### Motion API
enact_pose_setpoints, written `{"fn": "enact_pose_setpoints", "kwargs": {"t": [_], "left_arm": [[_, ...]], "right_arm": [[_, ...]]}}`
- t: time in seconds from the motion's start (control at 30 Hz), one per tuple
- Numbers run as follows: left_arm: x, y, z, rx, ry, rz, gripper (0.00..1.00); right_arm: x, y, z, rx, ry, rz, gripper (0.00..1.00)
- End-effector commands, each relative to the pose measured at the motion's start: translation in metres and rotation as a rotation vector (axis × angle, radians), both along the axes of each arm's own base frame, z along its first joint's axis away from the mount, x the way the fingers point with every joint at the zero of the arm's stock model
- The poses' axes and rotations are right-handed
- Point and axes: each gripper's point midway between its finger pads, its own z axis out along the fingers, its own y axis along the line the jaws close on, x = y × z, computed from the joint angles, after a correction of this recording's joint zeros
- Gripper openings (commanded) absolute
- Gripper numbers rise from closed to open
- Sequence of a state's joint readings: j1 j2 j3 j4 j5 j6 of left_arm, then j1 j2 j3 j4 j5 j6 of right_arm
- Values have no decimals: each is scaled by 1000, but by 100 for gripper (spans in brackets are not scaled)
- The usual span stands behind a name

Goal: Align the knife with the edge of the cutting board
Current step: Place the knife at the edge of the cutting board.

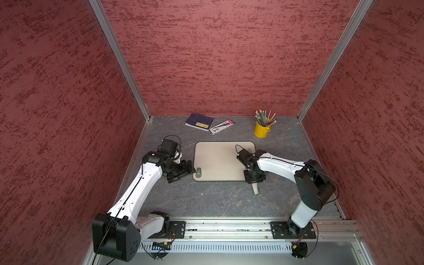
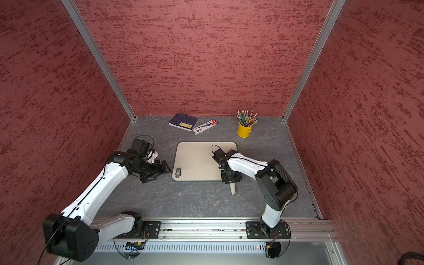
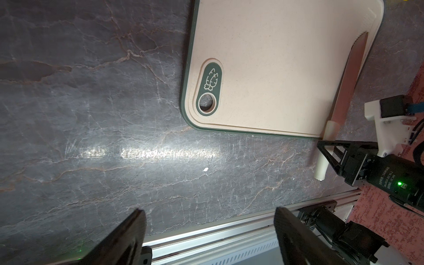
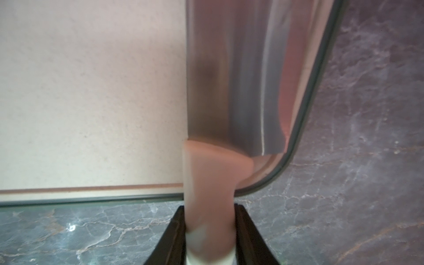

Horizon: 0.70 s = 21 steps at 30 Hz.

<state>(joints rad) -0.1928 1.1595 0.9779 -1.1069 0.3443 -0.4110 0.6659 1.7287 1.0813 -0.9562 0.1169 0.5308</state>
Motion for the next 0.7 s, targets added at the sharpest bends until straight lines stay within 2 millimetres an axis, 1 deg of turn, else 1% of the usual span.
{"fn": "enact_pose_setpoints", "kwargs": {"t": [0.0, 0.13, 0.4, 0.67], "left_arm": [[-2, 2, -2, 17, -1, -8, 92], [-1, 1, -1, 15, -5, -10, 92], [-2, 1, 0, 14, -10, -10, 92], [-1, 1, 2, 11, -19, -9, 93]], "right_arm": [[14, 10, 7, 35, -42, 1, 0], [10, 9, 6, 39, -33, -18, 0], [-9, -1, 5, 46, -2, -64, 0], [-22, -12, 1, 26, 15, -86, 0]]}}
